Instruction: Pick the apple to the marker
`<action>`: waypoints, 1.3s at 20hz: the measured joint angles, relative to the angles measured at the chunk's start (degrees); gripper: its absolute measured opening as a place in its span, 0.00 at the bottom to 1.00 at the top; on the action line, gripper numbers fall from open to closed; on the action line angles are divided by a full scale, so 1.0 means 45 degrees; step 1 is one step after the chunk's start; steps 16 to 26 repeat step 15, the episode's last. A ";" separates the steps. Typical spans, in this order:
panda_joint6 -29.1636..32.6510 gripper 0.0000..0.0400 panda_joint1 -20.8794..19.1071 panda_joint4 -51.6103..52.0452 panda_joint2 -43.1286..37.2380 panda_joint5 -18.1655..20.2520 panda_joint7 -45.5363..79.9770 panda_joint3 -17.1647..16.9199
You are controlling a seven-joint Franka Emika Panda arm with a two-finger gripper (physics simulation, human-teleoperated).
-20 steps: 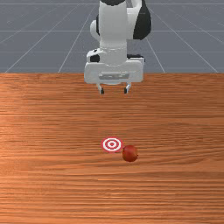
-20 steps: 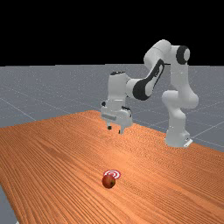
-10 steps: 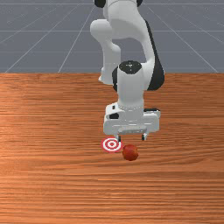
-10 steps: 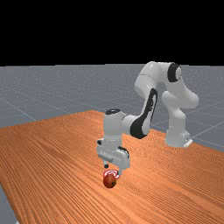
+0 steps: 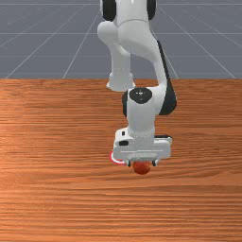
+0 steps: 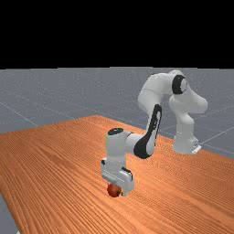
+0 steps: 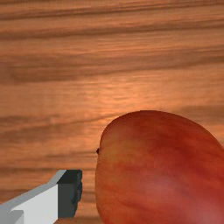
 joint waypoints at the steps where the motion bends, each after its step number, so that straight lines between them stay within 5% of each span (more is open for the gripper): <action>1: -0.0019 0.71 -0.0006 0.0082 0.0043 -0.0002 -0.0002 -0.0002; 12: -0.0015 0.70 -0.0285 -0.2535 -0.1994 -0.0323 0.0133 -0.0808; 26: -0.0006 0.70 -0.0420 -0.2983 -0.2045 -0.0399 0.0161 -0.1029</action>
